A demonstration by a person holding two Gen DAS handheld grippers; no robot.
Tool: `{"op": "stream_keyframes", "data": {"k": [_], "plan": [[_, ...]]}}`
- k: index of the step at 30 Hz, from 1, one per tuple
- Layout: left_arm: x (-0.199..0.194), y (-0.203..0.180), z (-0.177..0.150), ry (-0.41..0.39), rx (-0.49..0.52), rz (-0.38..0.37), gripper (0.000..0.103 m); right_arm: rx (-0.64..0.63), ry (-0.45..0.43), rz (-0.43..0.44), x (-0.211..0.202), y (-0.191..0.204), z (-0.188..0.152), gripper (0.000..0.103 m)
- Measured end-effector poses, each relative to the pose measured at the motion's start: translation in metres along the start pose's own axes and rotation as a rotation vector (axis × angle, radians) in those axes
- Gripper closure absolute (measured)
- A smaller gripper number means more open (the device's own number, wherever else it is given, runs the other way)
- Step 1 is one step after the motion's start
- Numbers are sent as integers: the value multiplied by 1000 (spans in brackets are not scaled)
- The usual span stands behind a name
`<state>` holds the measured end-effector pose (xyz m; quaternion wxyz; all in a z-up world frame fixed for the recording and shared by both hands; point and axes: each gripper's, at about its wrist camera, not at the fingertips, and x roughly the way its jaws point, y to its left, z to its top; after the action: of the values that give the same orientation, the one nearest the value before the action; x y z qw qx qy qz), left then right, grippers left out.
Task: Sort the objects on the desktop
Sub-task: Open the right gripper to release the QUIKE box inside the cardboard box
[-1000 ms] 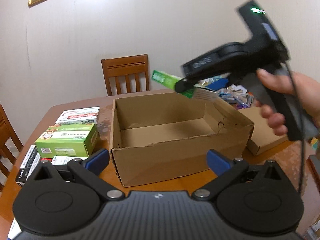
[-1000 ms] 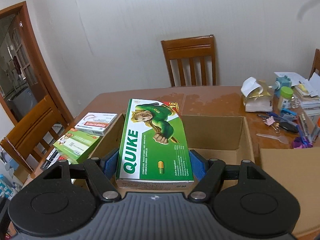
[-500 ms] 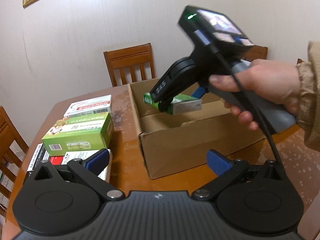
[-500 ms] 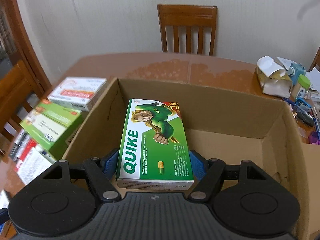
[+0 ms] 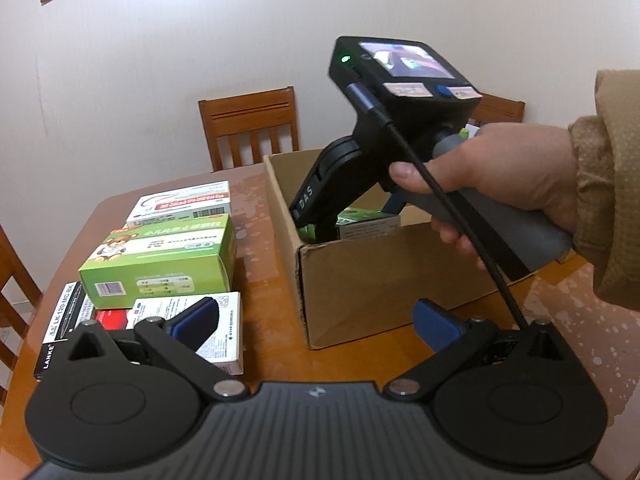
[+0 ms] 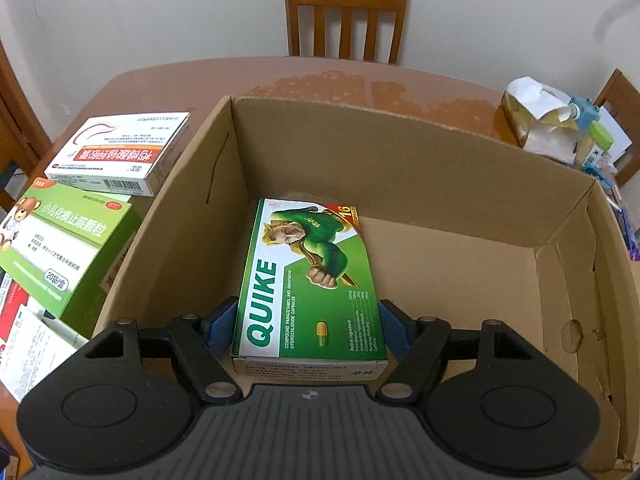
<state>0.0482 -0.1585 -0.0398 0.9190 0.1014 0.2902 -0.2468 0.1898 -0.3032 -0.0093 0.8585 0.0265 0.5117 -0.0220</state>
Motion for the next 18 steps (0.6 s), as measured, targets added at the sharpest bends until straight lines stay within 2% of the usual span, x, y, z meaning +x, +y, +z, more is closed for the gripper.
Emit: {"op": "stream_keyframes", "data": {"k": [6,9,10,14,18], "plan": [[-3,-6,9,-27,11,-18,0,-19,-39,-7,-23,-5,1,25],[1,-10,15,-60,37,-17,0,-16,-65,-49,-37,-21,-1,24],[4,-11,17,-67,42,-13,0,-11,-68,-64,-40,-28,-2,21],[26,-10,22,-62,21,-4,0,2,-44,-77,-40,-51,-9,19],[48,-6,24,-43,-17,-41,0,-48,5,-77,-32,-58,-19,19]]}}
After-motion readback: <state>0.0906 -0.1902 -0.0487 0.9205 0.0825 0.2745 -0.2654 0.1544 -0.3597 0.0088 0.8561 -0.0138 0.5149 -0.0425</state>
